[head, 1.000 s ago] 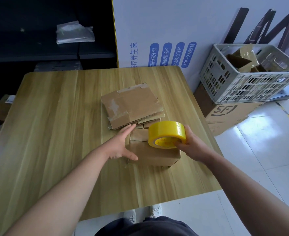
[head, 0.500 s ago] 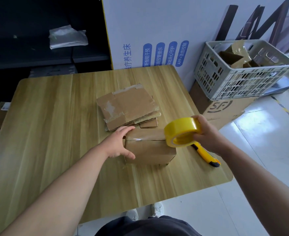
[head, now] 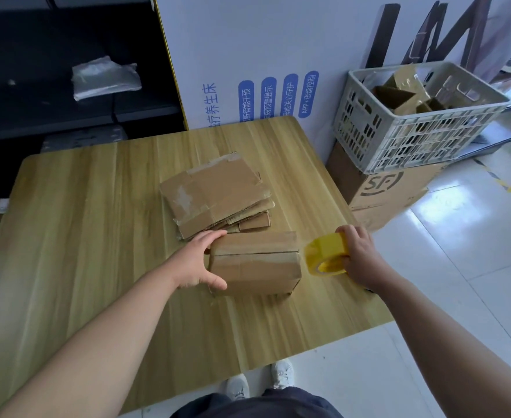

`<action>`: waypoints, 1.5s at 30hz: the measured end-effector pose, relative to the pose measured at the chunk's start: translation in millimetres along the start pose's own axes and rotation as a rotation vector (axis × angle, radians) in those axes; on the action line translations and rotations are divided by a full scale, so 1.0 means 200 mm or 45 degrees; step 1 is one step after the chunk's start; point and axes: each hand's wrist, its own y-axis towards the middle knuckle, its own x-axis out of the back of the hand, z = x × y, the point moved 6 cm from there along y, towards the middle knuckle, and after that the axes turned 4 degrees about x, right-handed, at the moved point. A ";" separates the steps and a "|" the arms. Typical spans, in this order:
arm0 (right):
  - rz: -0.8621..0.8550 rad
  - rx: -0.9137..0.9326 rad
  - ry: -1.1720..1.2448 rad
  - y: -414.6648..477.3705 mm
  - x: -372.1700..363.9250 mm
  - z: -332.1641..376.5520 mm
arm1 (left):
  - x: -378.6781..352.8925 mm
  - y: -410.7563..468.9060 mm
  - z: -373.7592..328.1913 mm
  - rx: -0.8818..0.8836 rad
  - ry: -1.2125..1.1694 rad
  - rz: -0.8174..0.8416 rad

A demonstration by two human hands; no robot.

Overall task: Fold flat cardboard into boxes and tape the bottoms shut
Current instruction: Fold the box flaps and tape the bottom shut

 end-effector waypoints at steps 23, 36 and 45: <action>0.320 0.100 0.168 -0.07 -0.36 0.14 | 0.03 0.03 -0.04 0.478 -0.122 -0.101; 0.344 -0.033 0.499 -0.12 -0.42 0.11 | -0.16 0.07 -0.24 0.401 0.631 -0.516; 0.461 0.012 0.498 -0.09 -0.36 0.05 | -0.21 0.09 -0.22 0.463 0.627 -0.496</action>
